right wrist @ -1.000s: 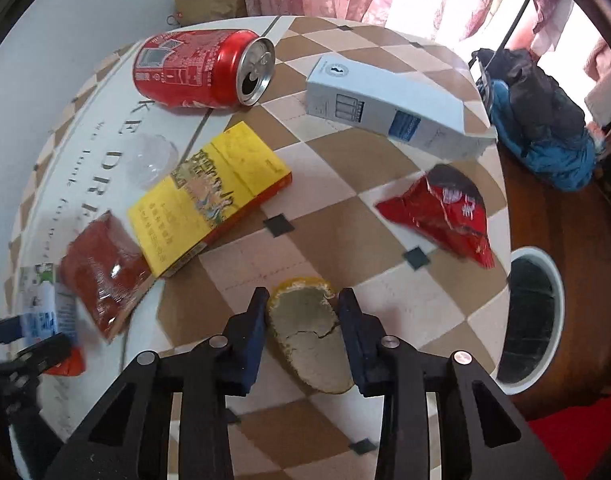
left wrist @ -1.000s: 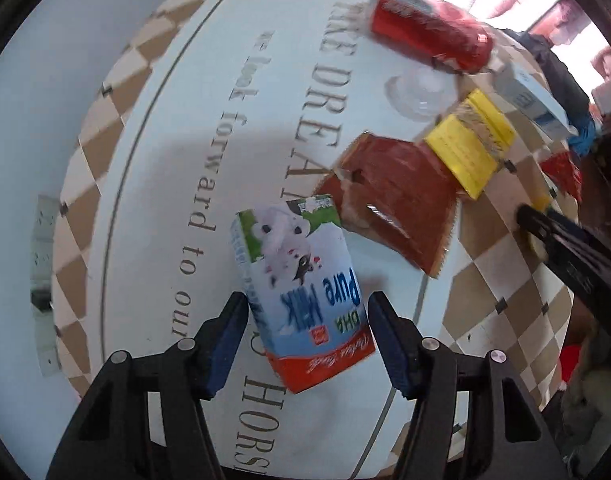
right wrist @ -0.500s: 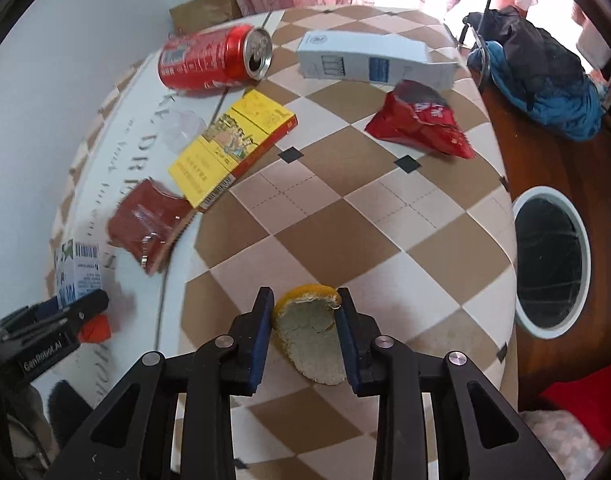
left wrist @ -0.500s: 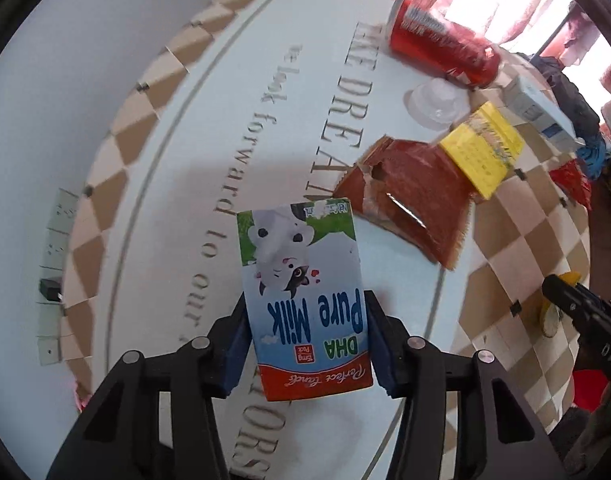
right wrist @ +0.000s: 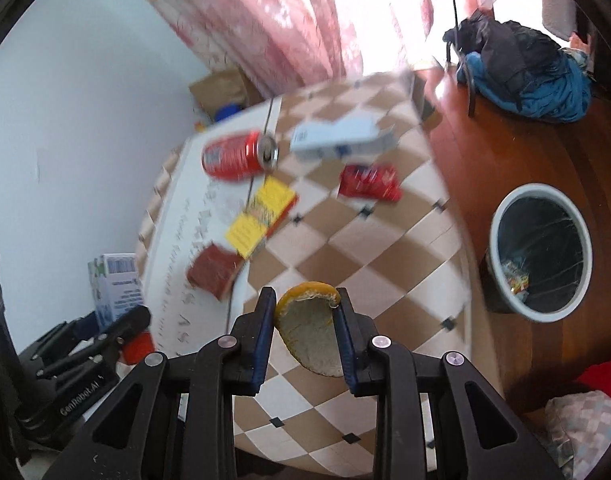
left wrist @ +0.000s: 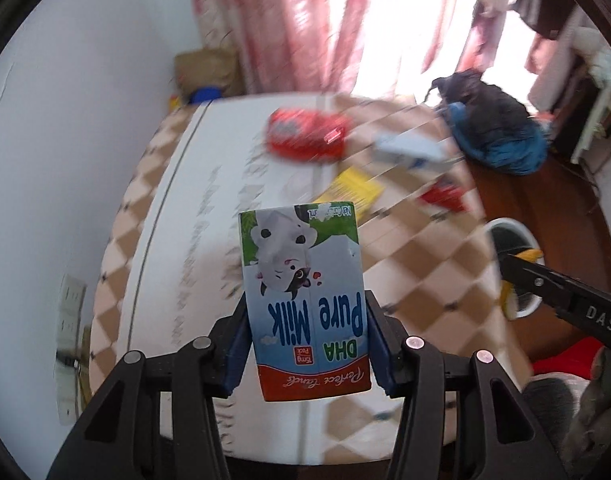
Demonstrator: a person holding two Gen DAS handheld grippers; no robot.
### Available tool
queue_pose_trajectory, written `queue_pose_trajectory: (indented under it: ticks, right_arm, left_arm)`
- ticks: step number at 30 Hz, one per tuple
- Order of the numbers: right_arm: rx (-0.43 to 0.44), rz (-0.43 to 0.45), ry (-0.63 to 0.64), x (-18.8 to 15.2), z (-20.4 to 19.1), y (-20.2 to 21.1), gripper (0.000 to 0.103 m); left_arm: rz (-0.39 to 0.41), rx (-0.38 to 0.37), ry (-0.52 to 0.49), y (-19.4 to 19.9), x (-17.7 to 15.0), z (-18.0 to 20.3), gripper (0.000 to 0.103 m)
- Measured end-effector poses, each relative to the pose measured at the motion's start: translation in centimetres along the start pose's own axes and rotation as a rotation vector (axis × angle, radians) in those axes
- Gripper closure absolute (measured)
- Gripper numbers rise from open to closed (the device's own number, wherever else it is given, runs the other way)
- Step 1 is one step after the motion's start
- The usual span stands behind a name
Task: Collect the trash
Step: 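Carry both items over the trash bin and open both tools to drop them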
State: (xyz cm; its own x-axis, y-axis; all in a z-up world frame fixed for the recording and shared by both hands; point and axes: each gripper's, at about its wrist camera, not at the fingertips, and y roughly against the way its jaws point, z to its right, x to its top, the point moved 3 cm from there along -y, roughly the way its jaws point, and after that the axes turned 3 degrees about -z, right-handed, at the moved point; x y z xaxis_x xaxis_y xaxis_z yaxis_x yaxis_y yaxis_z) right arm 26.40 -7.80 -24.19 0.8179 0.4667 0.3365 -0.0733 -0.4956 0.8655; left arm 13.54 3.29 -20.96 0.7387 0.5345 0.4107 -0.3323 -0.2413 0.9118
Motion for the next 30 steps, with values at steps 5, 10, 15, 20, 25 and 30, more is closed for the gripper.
queue_pose_trajectory:
  ticks: [5, 10, 15, 20, 25, 30]
  right_arm:
    - [-0.003, 0.112, -0.046, 2.7, 4.2, 6.7, 0.073]
    - [-0.072, 0.192, -0.112, 4.9, 11.5, 12.1, 0.073]
    - [-0.174, 0.186, -0.210, 5.7, 20.9, 12.5, 0.073]
    - [-0.223, 0.096, -0.335, 5.7, 31.4, 9.1, 0.073]
    - [-0.235, 0.019, -0.401, 5.6, 38.7, 5.0, 0.073]
    - [-0.212, -0.047, -0.464, 5.0, 43.1, 0.5, 0.072]
  left_arm:
    - [0.073, -0.088, -0.088, 2.9, 3.1, 6.3, 0.057]
    - [0.110, -0.179, -0.198, 3.5, 6.9, 15.1, 0.057]
    - [0.032, -0.308, -0.286, -0.2, 10.0, 24.9, 0.057]
    - [-0.139, -0.385, -0.346, -7.9, 11.2, 33.3, 0.057]
    - [-0.344, -0.453, -0.353, -15.9, 11.5, 39.3, 0.054]
    - [-0.418, -0.401, -0.316, -21.5, 12.0, 41.4, 0.033]
